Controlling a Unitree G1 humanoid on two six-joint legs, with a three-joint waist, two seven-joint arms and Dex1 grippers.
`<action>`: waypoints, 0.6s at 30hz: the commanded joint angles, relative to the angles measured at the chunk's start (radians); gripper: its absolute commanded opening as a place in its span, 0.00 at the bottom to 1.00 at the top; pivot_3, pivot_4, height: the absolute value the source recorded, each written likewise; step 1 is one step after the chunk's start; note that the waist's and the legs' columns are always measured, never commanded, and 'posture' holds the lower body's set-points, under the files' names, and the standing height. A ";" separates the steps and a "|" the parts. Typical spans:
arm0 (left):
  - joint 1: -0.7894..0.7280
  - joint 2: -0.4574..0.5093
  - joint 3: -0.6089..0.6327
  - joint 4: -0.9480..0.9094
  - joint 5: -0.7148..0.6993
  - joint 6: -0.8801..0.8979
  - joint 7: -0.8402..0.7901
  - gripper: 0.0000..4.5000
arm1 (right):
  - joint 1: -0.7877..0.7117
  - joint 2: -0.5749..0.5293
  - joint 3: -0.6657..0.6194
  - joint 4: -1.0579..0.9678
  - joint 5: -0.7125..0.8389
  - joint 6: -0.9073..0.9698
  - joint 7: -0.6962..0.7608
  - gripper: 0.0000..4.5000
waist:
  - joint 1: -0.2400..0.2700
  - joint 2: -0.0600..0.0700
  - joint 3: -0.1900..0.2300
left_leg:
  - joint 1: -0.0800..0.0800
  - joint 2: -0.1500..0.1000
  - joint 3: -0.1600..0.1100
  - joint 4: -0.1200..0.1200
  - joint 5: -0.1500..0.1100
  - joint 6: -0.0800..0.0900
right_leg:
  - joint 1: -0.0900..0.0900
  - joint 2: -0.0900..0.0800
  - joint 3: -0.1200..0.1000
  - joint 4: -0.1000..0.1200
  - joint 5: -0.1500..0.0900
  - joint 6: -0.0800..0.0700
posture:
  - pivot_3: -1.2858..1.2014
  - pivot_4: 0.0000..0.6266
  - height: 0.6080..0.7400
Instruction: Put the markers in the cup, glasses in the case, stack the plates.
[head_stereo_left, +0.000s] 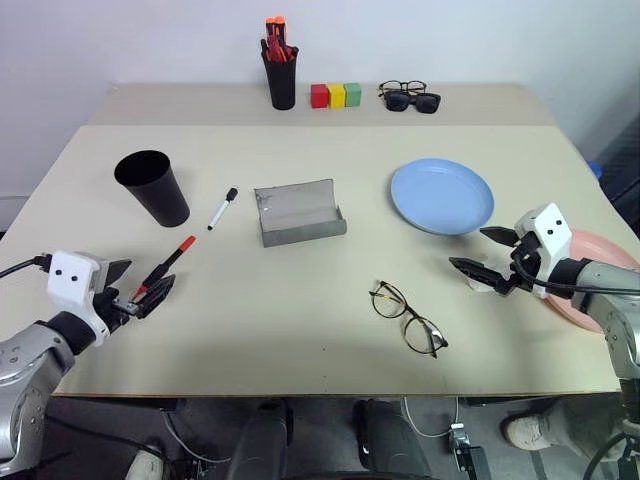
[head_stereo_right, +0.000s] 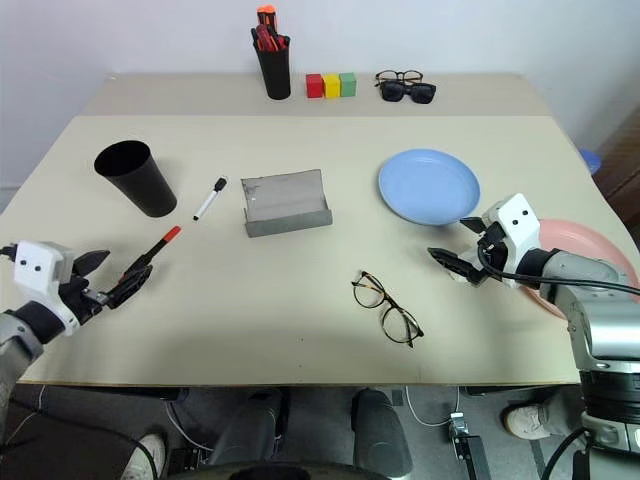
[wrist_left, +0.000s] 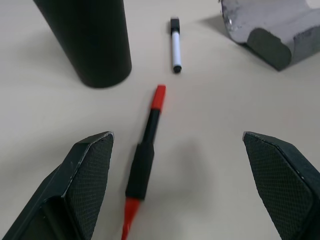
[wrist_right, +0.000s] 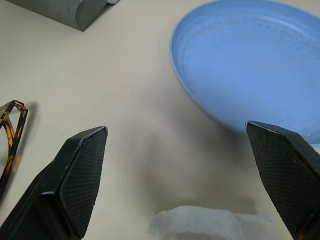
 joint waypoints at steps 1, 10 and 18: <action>-0.012 0.000 0.003 0.007 0.014 -0.028 0.007 0.94 | -0.008 -0.008 -0.027 -0.044 0.014 -0.014 -0.009 1.00 | 0.000 0.000 0.000 | 0.000 0.000 0.000 0.000 0.000 0.000 | 0.000 0.000 0.000 0.000 0.000 0.000 | 0.52 0.24 1.00; -0.154 0.058 -0.049 0.044 0.067 0.183 0.148 0.97 | -0.109 0.116 0.118 -0.184 0.062 0.043 -0.045 1.00 | -0.001 0.000 0.000 | 0.000 0.000 -0.001 0.000 0.000 0.000 | 0.000 0.001 0.000 0.001 0.000 0.001 | 0.52 0.24 1.00; -0.437 0.100 -0.240 0.177 0.078 0.513 0.193 0.97 | -0.224 0.347 0.390 -0.317 0.014 0.104 -0.169 1.00 | -0.002 -0.001 0.000 | 0.000 0.000 -0.003 0.000 0.000 0.000 | 0.000 0.002 -0.001 0.002 0.003 0.006 | 0.52 0.24 1.00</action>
